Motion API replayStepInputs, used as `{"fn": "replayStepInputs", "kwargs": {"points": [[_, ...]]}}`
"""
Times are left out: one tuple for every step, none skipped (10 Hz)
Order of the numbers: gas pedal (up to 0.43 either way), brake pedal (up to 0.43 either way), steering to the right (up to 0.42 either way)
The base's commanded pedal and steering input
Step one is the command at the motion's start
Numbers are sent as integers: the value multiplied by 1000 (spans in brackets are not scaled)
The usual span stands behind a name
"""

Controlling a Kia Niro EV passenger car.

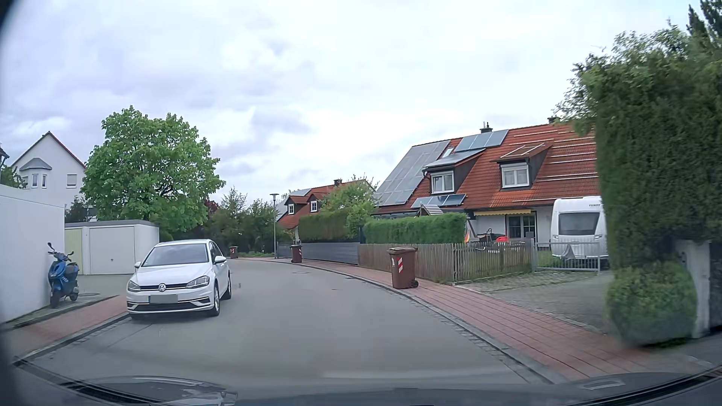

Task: Follow the waypoints while adhering to traffic rules and regulations

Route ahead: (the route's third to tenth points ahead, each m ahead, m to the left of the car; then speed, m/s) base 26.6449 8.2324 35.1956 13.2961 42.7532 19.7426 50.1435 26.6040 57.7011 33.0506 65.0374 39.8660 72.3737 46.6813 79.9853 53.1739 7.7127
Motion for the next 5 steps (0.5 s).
{"fn": "replayStepInputs", "kwargs": {"points": [[138,12,-63],[138,6,-66],[138,12,-72],[138,6,-81],[138,6,-88]]}}
